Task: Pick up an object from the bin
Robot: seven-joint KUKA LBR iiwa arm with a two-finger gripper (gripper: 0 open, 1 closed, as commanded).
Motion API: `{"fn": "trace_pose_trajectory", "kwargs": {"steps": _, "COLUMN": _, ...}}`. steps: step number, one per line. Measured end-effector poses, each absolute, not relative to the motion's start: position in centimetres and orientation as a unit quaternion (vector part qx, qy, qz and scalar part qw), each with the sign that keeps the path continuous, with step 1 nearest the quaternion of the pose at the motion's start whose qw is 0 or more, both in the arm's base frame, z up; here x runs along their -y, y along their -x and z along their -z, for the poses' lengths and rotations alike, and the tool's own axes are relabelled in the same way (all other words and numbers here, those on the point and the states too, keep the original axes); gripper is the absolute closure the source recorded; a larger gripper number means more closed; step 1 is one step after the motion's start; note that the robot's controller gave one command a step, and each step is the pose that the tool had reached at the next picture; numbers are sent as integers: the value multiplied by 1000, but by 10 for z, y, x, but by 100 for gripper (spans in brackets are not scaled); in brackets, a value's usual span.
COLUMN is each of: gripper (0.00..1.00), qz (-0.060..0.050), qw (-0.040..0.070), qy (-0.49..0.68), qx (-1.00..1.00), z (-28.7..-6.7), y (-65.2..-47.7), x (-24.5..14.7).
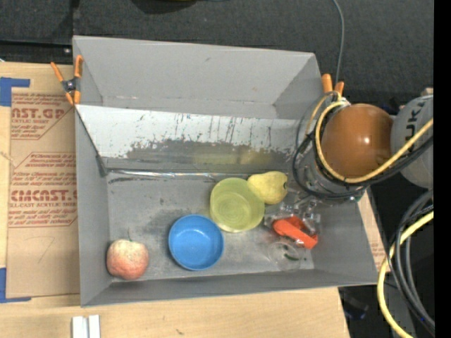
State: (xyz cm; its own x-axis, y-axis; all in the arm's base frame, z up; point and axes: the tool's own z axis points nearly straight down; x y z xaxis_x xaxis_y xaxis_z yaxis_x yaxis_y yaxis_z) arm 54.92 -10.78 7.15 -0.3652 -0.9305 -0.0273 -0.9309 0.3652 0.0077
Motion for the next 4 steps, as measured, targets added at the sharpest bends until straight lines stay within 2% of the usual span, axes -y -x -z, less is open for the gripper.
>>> {"fn": "trace_pose_trajectory", "kwargs": {"steps": 1, "gripper": 100, "qz": -12, "qw": 9, "qy": 563, "qx": -826, "z": -74, "y": -548, "x": 107}}
{"fn": "trace_pose_trajectory", "kwargs": {"steps": 2, "gripper": 100, "qz": -11, "qw": 8, "qy": 564, "qx": -826, "z": -99, "y": -548, "x": 107}}
{"fn": "trace_pose_trajectory", "kwargs": {"steps": 4, "gripper": 100, "qz": -11, "qw": 10, "qy": 563, "qx": -826, "z": -132, "y": -549, "x": 107}}
